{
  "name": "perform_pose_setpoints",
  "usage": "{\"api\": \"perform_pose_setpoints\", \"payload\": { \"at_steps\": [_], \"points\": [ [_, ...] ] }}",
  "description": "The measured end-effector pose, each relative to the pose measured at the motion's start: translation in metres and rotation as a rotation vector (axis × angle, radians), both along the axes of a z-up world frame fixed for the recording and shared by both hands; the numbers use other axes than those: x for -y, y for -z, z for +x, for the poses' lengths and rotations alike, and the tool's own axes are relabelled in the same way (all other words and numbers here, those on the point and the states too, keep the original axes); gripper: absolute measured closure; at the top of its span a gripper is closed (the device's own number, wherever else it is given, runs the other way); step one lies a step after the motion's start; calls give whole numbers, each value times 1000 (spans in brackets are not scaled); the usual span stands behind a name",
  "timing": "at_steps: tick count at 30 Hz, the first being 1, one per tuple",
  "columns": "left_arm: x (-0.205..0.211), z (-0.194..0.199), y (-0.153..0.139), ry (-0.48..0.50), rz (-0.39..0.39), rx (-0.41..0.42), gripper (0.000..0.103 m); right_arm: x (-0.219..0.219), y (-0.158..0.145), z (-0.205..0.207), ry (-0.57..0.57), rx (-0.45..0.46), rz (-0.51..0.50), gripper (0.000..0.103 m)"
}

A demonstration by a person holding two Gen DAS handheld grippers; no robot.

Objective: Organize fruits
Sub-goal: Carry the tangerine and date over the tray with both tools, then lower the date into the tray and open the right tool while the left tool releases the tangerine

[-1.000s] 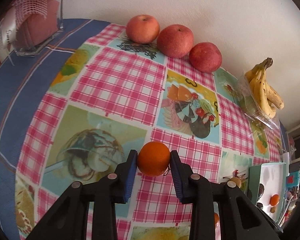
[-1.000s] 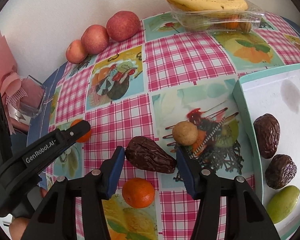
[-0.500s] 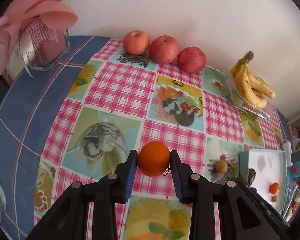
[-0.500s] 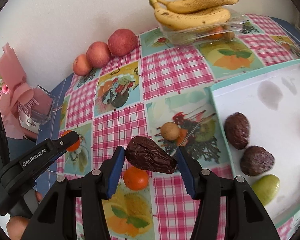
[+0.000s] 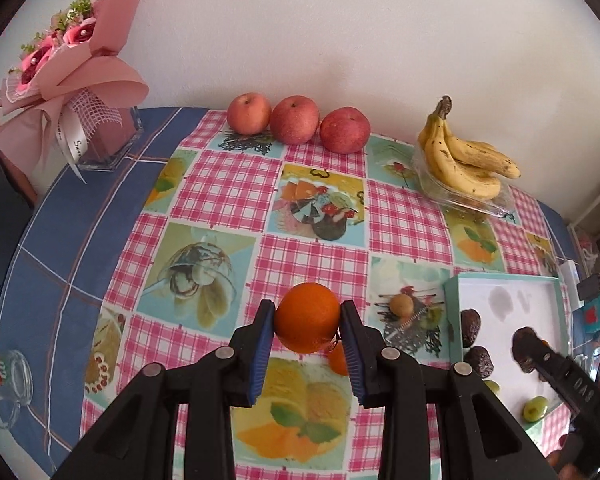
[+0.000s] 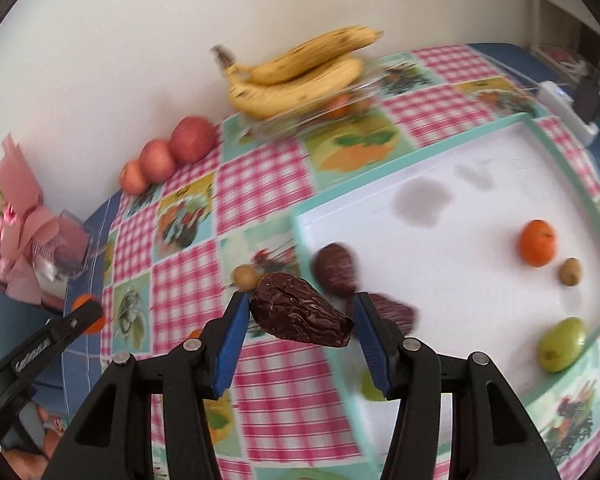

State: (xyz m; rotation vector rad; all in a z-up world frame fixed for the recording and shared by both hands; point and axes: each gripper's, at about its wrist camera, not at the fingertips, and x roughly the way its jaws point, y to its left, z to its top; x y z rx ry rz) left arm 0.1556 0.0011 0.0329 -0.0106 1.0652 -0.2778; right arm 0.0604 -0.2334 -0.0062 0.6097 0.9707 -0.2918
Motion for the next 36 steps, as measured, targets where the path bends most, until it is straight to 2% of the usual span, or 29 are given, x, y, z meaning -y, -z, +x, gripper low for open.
{"api": "perform_pose_setpoints", "payload": {
  "at_steps": [7, 15, 20, 28, 36],
  "points": [
    [27, -19, -3, 57, 2, 11, 68, 50, -2, -28, 115, 17, 40, 48],
    [70, -36, -9, 141, 0, 34, 68, 96, -8, -54, 210, 11, -7, 48],
    [101, -45, -6, 200, -31, 38, 68, 116, -9, -65, 231, 37, -31, 48],
    [150, -56, 10, 304, -34, 67, 68, 132, -7, -62, 221, 103, -88, 48],
    [193, -58, 31, 387, 2, 75, 68, 144, -9, -57, 235, 123, -132, 48]
  ]
}}
